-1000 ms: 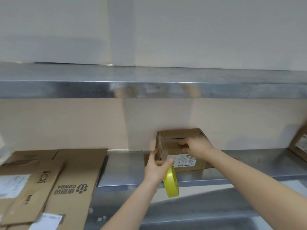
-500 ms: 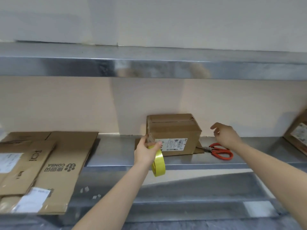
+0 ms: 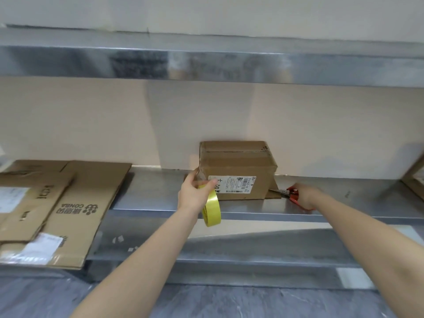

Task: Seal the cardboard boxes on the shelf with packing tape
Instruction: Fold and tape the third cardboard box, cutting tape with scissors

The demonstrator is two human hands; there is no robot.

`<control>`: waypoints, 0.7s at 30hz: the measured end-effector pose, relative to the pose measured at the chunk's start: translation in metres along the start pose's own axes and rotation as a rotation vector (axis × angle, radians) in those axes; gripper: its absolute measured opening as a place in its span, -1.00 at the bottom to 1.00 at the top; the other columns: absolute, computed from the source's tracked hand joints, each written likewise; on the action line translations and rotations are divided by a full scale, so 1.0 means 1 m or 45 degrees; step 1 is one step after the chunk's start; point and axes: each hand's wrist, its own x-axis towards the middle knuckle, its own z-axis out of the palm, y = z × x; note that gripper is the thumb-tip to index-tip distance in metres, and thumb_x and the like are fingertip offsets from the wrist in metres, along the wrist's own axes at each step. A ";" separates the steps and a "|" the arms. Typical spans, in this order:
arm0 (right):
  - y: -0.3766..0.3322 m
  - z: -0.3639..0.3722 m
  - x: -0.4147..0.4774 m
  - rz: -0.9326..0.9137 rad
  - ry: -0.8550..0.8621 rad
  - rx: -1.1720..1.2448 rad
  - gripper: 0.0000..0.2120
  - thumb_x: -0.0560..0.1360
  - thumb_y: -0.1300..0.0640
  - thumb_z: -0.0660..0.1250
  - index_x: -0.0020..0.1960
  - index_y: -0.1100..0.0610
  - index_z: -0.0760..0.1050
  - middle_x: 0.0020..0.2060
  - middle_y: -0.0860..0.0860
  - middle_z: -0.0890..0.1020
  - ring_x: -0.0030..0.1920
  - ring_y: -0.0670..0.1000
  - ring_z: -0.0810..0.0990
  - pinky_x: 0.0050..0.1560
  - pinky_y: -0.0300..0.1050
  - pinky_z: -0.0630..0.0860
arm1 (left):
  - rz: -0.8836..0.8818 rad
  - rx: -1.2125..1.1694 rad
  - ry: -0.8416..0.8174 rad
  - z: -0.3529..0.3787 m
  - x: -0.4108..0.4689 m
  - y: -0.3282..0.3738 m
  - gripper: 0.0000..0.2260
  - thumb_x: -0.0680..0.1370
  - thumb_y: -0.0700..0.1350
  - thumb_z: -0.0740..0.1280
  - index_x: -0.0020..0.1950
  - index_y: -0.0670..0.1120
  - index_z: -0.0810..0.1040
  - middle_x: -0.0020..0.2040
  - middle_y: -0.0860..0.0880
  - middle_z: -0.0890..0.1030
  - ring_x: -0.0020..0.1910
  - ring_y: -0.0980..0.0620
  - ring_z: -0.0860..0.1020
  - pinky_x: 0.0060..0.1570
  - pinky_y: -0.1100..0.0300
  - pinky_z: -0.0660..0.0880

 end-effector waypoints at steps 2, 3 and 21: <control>0.004 0.006 0.005 0.009 0.037 -0.001 -0.70 0.58 0.03 0.25 0.28 0.08 0.42 0.17 0.08 0.59 0.05 0.09 0.55 0.04 -0.14 0.44 | -0.003 -0.014 -0.005 0.000 0.001 -0.002 -0.39 0.42 0.04 0.50 0.42 0.05 0.37 -0.07 0.13 0.65 0.15 0.02 0.56 0.26 -0.03 0.45; 0.005 0.009 0.007 0.018 0.068 -0.003 -0.70 0.56 0.02 0.27 0.26 0.06 0.43 0.16 0.05 0.58 0.09 0.08 0.55 0.12 -0.09 0.44 | -0.002 -0.026 -0.004 0.000 0.001 -0.004 -0.39 0.43 0.03 0.50 0.43 0.05 0.36 -0.07 0.13 0.65 0.14 0.02 0.56 0.26 -0.02 0.45; -0.015 -0.082 -0.036 -0.032 0.616 0.503 -0.66 0.46 -0.06 0.42 -0.13 0.23 0.49 -0.29 0.06 0.51 -0.18 0.12 0.51 -0.25 -0.14 0.30 | -0.118 -0.256 -0.070 0.006 0.002 -0.014 -0.40 0.42 -0.04 0.52 0.35 -0.04 0.31 0.05 0.03 0.64 0.15 -0.01 0.56 0.28 -0.06 0.43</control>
